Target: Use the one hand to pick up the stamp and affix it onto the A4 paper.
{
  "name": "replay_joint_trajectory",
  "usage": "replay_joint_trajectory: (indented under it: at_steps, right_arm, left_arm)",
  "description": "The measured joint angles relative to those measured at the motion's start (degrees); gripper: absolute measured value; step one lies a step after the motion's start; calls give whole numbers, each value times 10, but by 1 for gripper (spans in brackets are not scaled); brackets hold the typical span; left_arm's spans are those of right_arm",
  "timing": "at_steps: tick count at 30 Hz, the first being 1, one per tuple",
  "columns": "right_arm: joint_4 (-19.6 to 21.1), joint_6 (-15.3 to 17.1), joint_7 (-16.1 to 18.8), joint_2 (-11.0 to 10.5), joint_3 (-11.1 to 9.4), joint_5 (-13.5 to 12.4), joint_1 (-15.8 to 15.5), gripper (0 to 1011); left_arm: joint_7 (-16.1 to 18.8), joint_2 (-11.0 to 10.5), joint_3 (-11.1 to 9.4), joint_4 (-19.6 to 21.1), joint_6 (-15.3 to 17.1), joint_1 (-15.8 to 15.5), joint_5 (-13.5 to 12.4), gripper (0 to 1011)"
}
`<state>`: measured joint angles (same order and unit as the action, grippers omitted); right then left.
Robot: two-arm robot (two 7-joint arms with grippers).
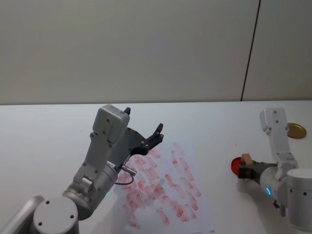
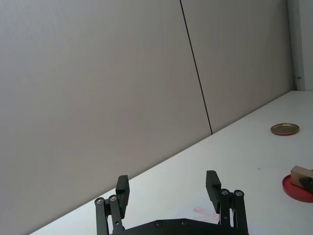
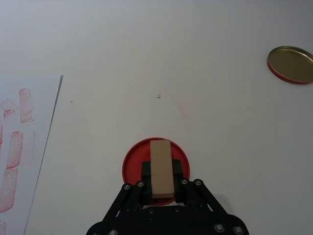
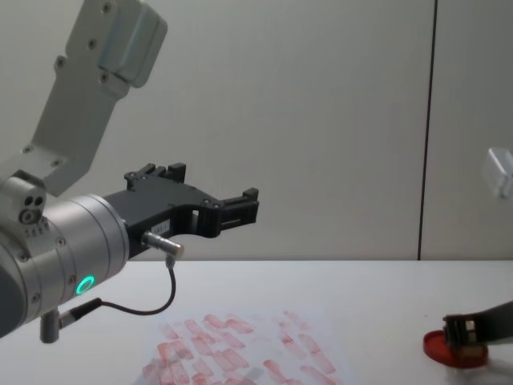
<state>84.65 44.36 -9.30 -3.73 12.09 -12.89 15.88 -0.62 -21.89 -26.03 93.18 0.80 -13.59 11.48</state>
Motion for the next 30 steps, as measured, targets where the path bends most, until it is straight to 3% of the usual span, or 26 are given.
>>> replay_joint_trajectory:
  at_steps: [15,30]
  right_arm:
    - [24,-23,28,0,6,29,-7,220]
    - [64,-75,106,5,34,96,-1,221]
  left_arm:
    - [0,0,0,0,0,0,0,993]
    - [0,0,0,0,0,0,0,993]
